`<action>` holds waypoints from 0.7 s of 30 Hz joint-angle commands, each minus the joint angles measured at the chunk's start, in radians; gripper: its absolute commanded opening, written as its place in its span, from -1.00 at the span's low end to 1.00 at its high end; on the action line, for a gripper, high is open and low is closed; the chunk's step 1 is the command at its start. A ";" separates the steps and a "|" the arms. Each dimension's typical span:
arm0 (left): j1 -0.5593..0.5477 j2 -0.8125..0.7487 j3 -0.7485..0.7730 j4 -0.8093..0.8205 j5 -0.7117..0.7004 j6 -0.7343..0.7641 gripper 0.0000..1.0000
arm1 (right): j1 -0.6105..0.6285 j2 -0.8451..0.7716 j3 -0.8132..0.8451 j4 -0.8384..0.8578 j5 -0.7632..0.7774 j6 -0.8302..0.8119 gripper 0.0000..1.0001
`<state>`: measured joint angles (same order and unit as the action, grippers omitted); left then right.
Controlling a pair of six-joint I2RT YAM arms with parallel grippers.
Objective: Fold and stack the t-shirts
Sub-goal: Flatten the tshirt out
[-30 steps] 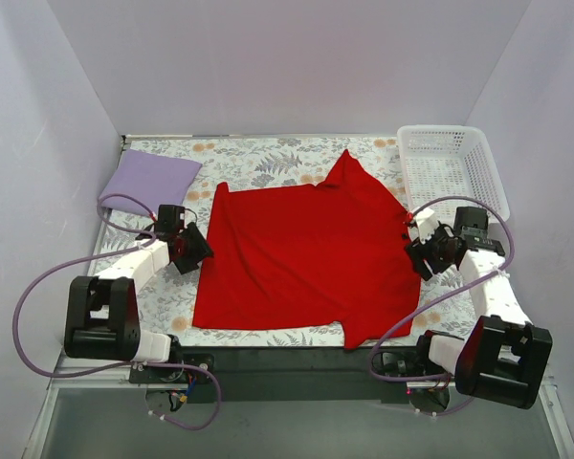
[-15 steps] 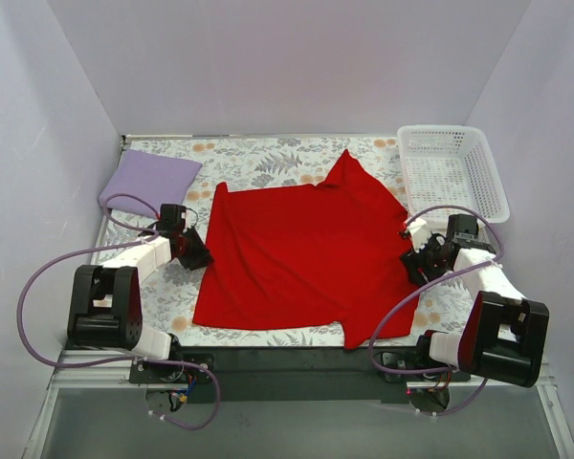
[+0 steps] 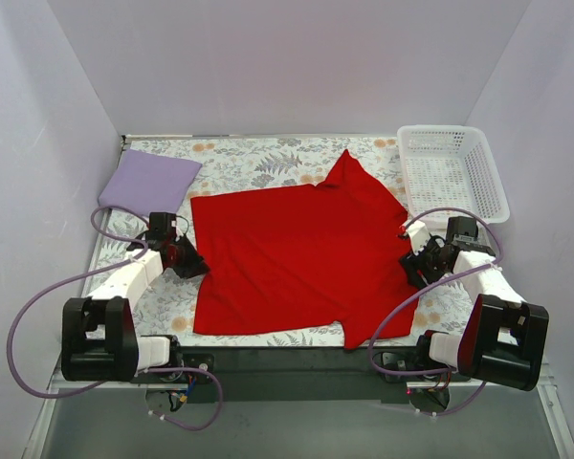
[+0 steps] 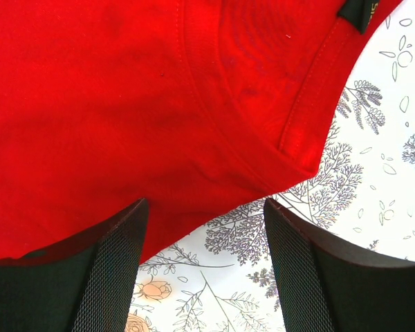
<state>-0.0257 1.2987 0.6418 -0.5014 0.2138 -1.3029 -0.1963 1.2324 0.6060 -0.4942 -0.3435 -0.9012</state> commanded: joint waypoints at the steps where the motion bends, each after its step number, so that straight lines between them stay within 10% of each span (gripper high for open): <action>1: 0.012 -0.067 -0.007 -0.110 0.070 -0.044 -1.00 | -0.008 -0.002 0.020 0.016 -0.023 -0.011 0.48; 14: 0.013 -0.265 0.004 -0.333 0.102 -0.050 -1.00 | -0.009 -0.001 0.063 -0.037 -0.064 -0.030 0.49; 21: 0.013 -0.341 0.074 -0.404 0.064 -0.039 0.05 | -0.009 -0.034 0.098 -0.104 -0.112 -0.054 0.54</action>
<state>-0.0185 1.0065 0.6434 -0.8421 0.2951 -1.3464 -0.2020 1.2312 0.6590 -0.5453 -0.4011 -0.9295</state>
